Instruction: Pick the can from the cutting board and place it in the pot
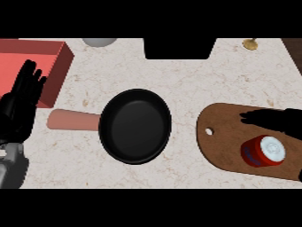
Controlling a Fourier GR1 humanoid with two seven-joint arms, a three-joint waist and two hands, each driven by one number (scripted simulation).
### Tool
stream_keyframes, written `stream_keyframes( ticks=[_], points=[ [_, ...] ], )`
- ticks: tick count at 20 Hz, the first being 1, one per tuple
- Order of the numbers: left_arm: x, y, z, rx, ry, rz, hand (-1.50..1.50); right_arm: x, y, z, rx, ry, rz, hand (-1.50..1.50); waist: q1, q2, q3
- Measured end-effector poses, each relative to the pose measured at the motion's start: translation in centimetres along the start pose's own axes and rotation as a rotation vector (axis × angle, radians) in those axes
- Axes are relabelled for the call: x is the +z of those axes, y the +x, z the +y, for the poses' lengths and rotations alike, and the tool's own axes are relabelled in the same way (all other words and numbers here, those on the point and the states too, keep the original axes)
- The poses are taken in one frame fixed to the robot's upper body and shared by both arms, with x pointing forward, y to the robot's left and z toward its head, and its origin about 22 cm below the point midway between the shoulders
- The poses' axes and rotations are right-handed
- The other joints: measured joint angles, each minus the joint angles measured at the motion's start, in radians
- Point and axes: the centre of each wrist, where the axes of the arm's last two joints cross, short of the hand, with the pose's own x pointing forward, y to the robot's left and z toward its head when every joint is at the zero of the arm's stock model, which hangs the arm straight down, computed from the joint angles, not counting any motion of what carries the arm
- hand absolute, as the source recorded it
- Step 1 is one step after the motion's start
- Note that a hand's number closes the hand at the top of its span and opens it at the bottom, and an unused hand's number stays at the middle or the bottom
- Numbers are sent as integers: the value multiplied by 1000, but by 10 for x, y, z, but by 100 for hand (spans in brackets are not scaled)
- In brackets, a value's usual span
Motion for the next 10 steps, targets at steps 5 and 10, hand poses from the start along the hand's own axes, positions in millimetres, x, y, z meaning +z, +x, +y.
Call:
stream_keyframes(
  ticks=[5,10],
  points=[
    [5,-1,-1,3,2,1,0,-7,-6,7,10,3,24,-150,1,0,0],
    [3,-2,-4,3,0,-2,0,-21,-9,21,14,2,23,-150,1,0,0]
  ],
)
